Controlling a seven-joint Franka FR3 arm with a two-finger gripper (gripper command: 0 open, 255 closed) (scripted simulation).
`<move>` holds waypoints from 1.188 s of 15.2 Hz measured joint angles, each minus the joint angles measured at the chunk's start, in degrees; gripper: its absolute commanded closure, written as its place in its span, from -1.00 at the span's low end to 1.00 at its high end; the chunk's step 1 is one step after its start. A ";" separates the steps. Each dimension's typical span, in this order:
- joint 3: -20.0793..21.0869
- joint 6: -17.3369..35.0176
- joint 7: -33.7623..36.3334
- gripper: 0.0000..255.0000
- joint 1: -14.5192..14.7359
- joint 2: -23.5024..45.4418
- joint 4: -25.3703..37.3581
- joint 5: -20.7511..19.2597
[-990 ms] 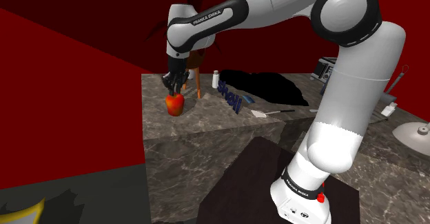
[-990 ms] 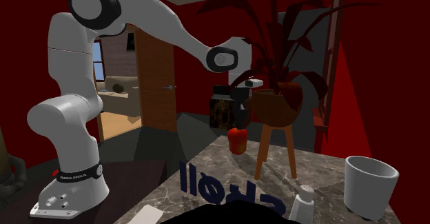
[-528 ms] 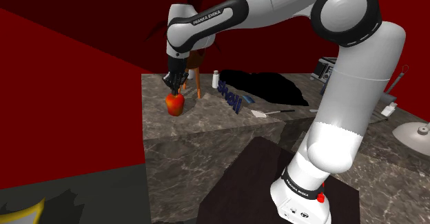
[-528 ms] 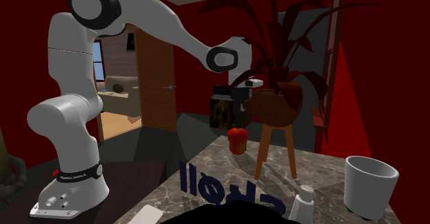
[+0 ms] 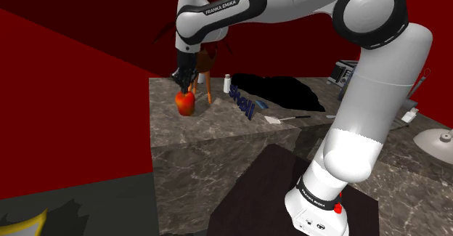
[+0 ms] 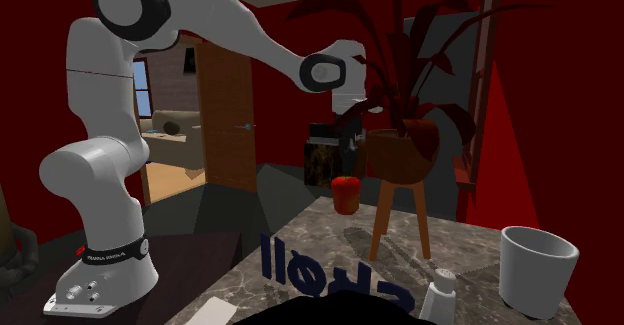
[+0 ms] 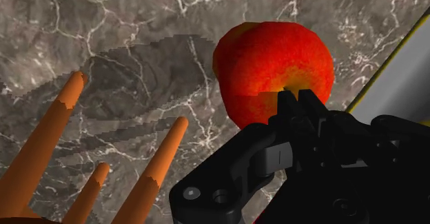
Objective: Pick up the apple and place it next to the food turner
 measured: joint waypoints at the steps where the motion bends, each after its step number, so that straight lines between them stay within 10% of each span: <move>1: 0.04 -0.76 0.10 1.00 0.04 -0.29 0.47 0.01; 18: 0.04 -13.08 0.45 1.00 0.00 -2.61 10.48 0.06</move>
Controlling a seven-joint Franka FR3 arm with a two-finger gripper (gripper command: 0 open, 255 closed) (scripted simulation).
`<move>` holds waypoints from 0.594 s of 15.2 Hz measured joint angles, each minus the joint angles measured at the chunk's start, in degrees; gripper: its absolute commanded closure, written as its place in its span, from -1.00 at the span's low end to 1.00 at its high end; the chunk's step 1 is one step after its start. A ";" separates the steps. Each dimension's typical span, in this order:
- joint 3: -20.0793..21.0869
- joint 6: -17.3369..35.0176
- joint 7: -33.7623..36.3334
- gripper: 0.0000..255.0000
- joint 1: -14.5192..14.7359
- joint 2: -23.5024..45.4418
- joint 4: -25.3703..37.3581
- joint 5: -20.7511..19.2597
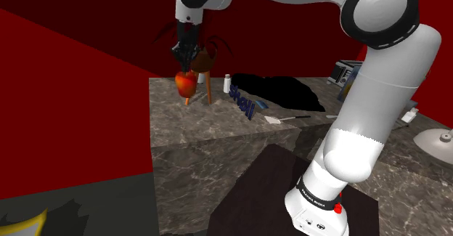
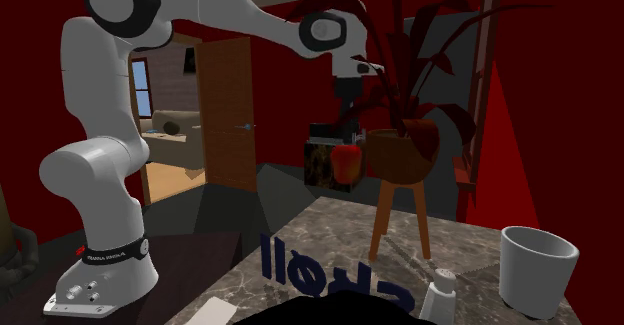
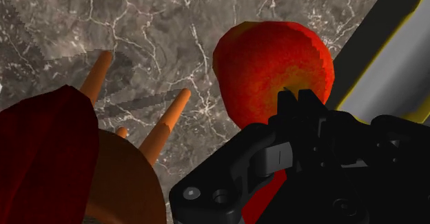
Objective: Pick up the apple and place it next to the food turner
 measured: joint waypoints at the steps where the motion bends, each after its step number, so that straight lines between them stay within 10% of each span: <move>1: -0.03 -0.90 -0.03 1.00 -0.03 0.02 0.92 -0.01; 9: -0.04 -7.24 0.17 1.00 -0.04 0.44 7.69 -0.09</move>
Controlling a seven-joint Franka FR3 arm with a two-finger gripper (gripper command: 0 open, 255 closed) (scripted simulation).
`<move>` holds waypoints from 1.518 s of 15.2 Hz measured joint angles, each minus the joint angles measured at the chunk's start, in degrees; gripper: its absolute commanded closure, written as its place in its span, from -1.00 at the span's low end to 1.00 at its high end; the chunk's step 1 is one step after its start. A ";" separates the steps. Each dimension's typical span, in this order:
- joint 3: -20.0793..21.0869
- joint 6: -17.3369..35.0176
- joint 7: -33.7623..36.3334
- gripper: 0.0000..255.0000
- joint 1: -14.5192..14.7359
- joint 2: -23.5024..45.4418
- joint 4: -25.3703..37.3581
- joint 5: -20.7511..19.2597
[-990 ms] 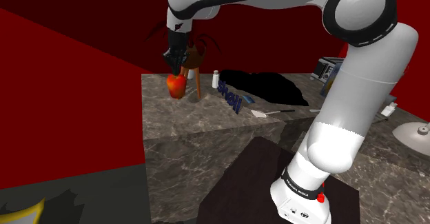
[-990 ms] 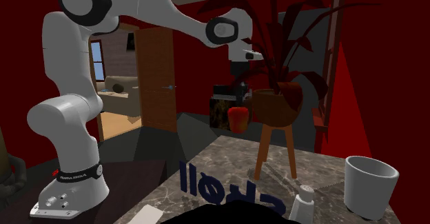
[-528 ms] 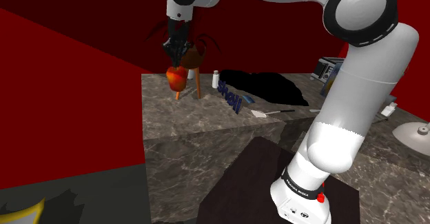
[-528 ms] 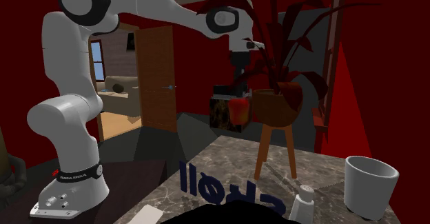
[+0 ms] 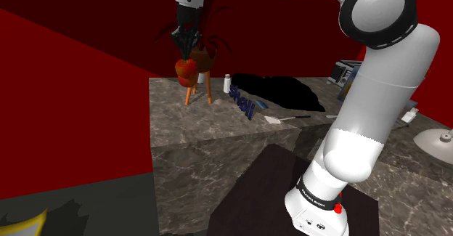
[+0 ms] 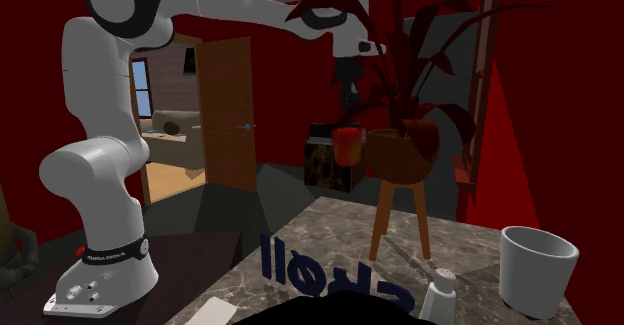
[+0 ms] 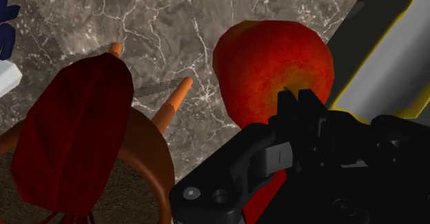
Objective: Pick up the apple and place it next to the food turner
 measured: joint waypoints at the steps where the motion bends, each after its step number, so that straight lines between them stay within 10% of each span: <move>1: -0.03 -0.81 -0.05 1.00 -0.04 0.03 0.83 0.00; 23: -13.72 -1.03 -23.86 1.00 -10.91 -22.06 -21.89 -1.90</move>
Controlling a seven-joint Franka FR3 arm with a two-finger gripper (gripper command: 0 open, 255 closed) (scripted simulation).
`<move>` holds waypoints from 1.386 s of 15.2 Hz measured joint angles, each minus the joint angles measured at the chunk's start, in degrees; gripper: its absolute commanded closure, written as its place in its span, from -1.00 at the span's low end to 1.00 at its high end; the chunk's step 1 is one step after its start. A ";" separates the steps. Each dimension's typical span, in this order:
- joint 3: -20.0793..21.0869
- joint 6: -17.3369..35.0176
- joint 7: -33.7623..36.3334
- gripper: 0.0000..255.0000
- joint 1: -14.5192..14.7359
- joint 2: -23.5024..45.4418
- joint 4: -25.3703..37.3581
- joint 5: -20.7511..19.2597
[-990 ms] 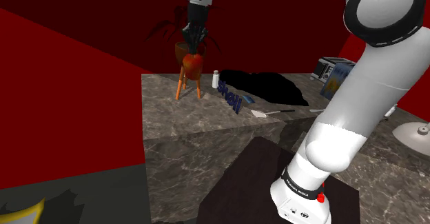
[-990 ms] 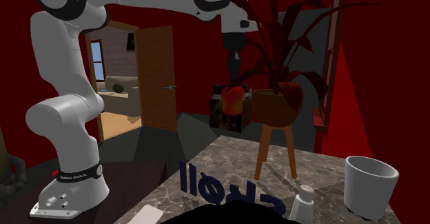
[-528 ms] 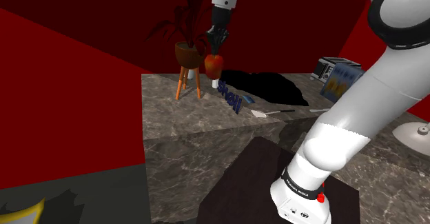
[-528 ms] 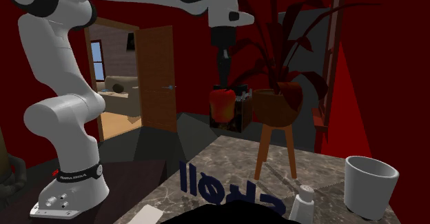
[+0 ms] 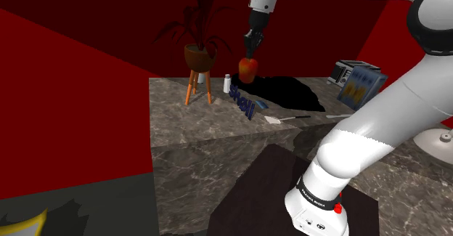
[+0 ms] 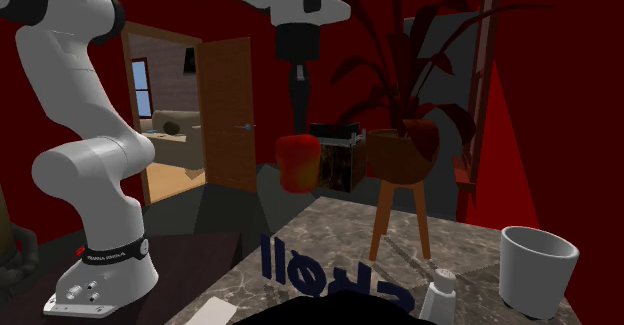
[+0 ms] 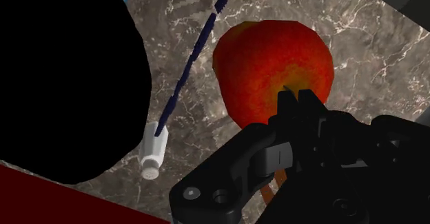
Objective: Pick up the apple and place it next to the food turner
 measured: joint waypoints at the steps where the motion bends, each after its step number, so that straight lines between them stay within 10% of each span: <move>1: -0.82 0.04 -1.24 1.00 -0.52 -0.56 -0.62 -0.33; 21: -7.37 9.18 -10.37 1.00 -4.37 -3.06 -12.29 -3.07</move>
